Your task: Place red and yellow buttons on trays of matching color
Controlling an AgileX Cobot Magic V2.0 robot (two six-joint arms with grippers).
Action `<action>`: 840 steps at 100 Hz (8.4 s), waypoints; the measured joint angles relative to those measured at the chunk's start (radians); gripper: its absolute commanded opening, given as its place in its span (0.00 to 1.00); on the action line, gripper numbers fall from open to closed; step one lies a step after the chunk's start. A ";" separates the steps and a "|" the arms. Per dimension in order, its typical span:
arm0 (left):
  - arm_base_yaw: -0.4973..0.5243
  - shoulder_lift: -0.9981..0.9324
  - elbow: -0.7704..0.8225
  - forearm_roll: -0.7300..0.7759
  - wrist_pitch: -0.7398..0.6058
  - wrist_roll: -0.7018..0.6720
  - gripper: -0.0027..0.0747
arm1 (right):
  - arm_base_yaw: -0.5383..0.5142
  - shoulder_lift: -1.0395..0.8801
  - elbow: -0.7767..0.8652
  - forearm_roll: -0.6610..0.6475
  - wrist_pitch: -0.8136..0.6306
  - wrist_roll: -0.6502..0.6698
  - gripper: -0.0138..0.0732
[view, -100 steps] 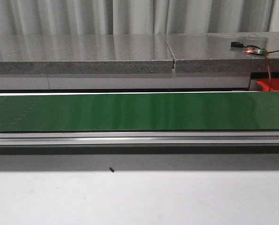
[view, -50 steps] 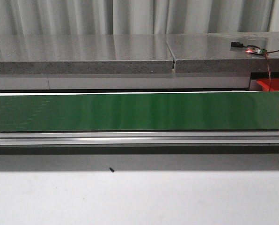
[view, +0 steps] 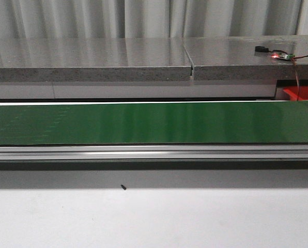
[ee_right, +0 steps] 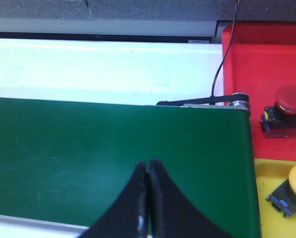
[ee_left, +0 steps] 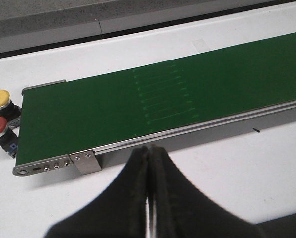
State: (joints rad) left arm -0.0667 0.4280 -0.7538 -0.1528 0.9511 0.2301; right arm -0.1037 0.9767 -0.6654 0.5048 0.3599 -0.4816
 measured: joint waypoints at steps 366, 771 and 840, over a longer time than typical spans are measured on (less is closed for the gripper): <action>0.503 1.610 -0.838 0.026 0.084 -0.262 0.30 | 0.004 -0.343 0.153 0.015 0.062 0.000 0.08; 0.564 1.616 -0.839 0.143 -0.060 -0.323 0.46 | 0.004 -0.343 0.153 0.039 0.062 0.000 0.08; 0.564 1.525 -0.839 0.130 -0.068 -0.323 0.36 | 0.004 -0.343 0.153 0.039 0.062 0.000 0.08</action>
State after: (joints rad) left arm 0.4972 1.9533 -1.5924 -0.0226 0.8830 -0.0927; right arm -0.0997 0.6339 -0.5123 0.5435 0.4217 -0.4816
